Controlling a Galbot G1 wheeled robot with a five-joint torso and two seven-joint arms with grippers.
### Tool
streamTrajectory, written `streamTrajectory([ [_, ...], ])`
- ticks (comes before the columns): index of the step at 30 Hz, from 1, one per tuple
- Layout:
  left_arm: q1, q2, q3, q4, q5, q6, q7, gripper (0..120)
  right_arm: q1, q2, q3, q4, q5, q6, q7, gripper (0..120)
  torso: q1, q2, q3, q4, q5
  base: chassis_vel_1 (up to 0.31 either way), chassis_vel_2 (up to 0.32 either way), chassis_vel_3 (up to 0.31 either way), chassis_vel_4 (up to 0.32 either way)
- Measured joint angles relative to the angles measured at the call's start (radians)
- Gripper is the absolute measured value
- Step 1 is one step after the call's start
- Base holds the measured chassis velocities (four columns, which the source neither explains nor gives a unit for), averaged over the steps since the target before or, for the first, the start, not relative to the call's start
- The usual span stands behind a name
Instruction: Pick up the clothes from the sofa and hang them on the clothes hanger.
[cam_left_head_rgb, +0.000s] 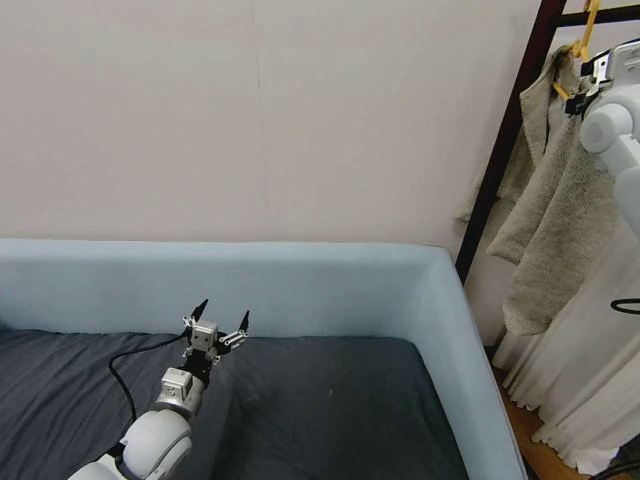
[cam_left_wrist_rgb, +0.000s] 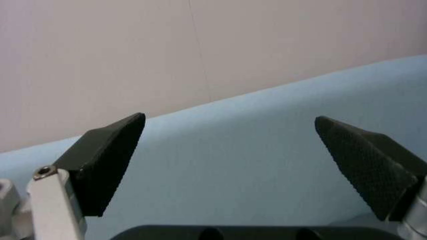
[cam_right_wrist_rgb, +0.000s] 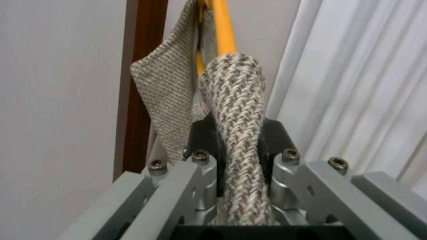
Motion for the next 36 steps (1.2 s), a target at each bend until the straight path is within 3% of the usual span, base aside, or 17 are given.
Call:
streamTrajectory([
  [13, 0.011, -0.006, 0.000, -0.009, 0.008, -0.003, -0.003, 100, 0.036, 0.044, -0.020, -0.003, 0.191, -0.031, 0.186, 10, 0.000, 0.000, 0.000, 0.0001, -0.0001, 0.000, 0.000, 0.000, 0.000],
  [36, 0.012, -0.007, -0.001, -0.001, 0.011, -0.014, -0.003, 100, 0.037, 0.077, -0.015, -0.094, 0.154, 0.010, 0.170, 9, 0.000, 0.000, 0.000, -0.0001, 0.0003, 0.000, 0.000, 0.000, 0.000],
])
